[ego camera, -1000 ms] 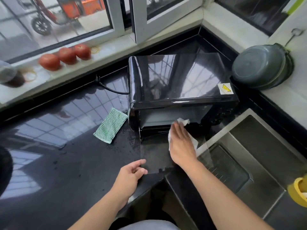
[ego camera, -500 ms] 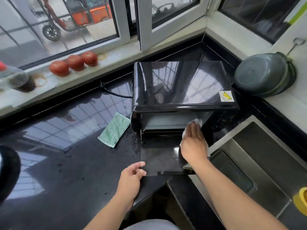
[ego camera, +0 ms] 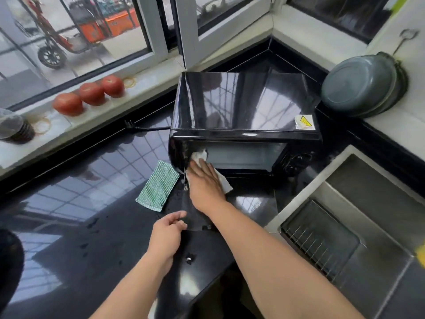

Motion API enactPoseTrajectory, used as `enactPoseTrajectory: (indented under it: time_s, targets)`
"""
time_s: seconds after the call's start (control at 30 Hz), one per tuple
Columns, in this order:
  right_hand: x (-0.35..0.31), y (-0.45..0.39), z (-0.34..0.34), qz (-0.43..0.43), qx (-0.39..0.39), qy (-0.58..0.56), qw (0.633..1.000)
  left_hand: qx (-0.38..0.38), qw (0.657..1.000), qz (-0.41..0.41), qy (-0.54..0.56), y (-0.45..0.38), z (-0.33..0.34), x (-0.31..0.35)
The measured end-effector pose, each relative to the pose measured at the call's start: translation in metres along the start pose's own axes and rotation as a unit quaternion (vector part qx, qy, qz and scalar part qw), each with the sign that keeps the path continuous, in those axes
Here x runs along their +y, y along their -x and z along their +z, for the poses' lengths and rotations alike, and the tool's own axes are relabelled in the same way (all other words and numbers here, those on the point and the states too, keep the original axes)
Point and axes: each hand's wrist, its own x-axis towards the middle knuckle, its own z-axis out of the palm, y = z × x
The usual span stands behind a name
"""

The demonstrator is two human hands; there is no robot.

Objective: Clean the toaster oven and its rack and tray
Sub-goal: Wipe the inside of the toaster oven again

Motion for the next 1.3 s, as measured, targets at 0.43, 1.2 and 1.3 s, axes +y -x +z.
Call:
enactPoseTrajectory:
  time_s: [0.43, 1.2, 1.3]
  targets:
    - [0.082, 0.078, -0.026, 0.240, 0.081, 0.136, 0.958, -0.049, 0.999, -0.011, 0.017, -0.002, -0.008, -0.001]
    - [-0.001, 0.133, -0.015, 0.242, 0.126, 0.052, 0.961, -0.075, 0.975, 0.077, -0.196, -0.038, -0.052, 0.026]
    - [0.025, 0.121, -0.034, 0.245, 0.170, 0.039, 0.954, -0.084, 0.983, 0.050, -0.153, -0.040, -0.053, 0.024]
